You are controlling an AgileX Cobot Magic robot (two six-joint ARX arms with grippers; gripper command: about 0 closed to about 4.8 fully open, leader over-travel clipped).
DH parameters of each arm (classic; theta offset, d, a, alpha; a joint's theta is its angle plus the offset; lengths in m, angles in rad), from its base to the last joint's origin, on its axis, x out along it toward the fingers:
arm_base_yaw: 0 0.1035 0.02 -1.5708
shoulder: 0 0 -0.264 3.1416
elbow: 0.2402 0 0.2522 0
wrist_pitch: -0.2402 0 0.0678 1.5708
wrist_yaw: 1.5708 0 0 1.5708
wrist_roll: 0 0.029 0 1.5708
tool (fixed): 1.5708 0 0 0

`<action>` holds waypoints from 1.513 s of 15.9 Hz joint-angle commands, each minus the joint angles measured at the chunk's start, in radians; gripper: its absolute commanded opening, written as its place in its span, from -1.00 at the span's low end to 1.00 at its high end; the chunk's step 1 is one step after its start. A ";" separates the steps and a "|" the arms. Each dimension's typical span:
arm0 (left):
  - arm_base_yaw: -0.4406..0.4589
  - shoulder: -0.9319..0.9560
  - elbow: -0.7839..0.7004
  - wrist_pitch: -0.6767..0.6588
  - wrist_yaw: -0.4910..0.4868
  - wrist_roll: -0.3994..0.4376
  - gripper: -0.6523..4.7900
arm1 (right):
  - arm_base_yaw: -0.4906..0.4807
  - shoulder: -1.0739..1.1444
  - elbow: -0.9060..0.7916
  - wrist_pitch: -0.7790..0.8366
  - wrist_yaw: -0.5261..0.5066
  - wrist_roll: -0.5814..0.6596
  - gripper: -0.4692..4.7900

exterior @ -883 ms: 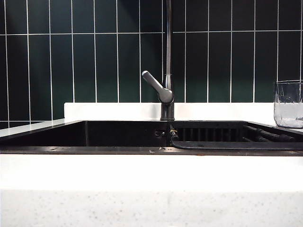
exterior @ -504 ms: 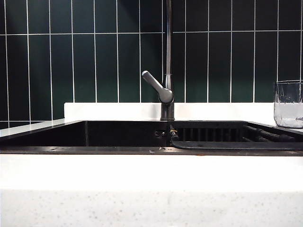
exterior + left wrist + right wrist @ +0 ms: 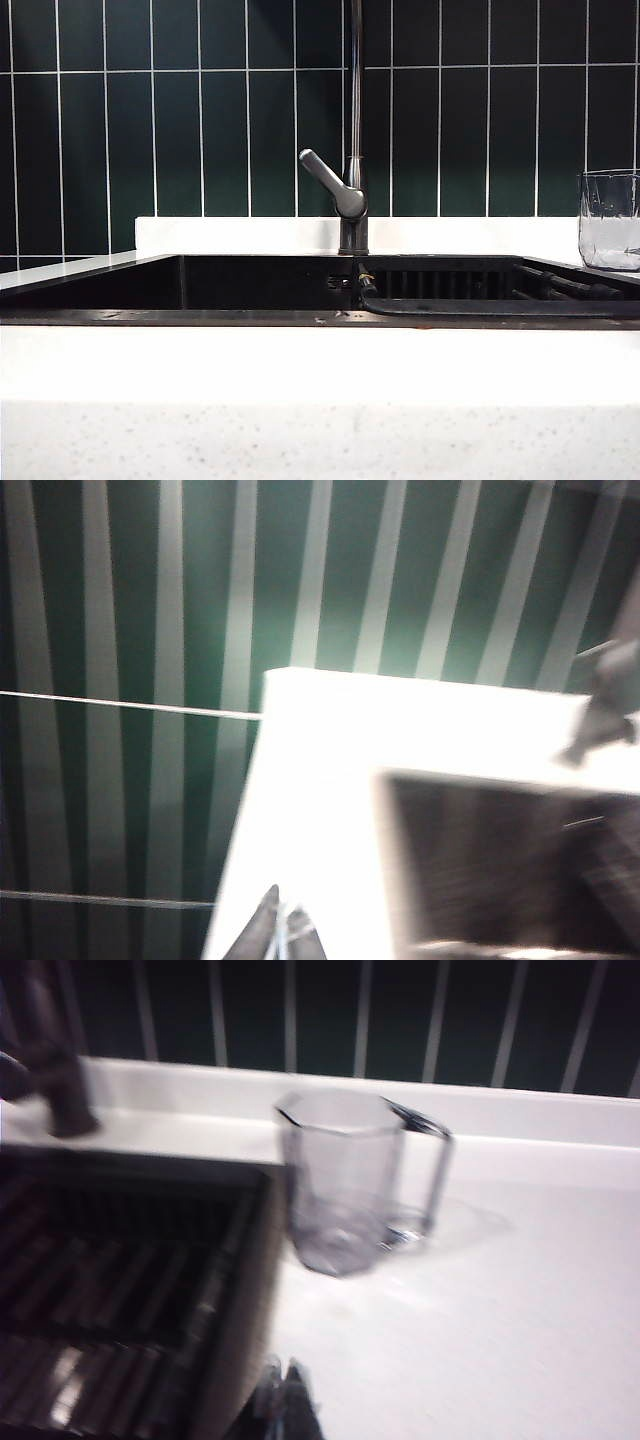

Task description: Pick up the mug next to the sink, go to the faucet to get some water, pour the water into the sink, and finally put the mug back to its place.

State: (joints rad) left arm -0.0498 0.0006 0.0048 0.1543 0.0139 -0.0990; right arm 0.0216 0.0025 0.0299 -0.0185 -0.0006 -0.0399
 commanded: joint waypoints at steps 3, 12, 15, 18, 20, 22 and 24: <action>-0.001 0.001 0.047 0.064 0.122 -0.074 -0.59 | 0.000 0.000 0.006 0.209 -0.140 0.127 -0.84; -0.002 0.414 0.405 0.075 0.353 -0.016 -0.53 | 0.000 0.184 0.243 0.217 -0.117 0.081 -0.84; -0.002 0.721 0.523 0.181 0.530 -0.009 -0.41 | -0.005 0.446 0.324 0.218 -0.019 0.042 -0.84; -0.002 0.944 0.608 0.299 0.653 -0.010 -0.41 | -0.077 0.636 0.355 0.274 0.008 0.043 -0.57; -0.002 1.012 0.630 0.354 0.704 -0.010 -0.42 | -0.164 0.746 0.355 0.361 -0.078 0.047 -0.56; -0.008 1.037 0.630 0.374 0.708 -0.009 -0.42 | -0.228 0.827 0.355 0.434 -0.124 0.047 -0.56; -0.008 1.053 0.630 0.385 0.735 -0.006 -0.42 | -0.325 0.976 0.360 0.537 -0.267 0.047 -0.56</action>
State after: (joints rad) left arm -0.0570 1.0512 0.6281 0.5205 0.7273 -0.1081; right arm -0.2867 0.9470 0.3832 0.4690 -0.2043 0.0063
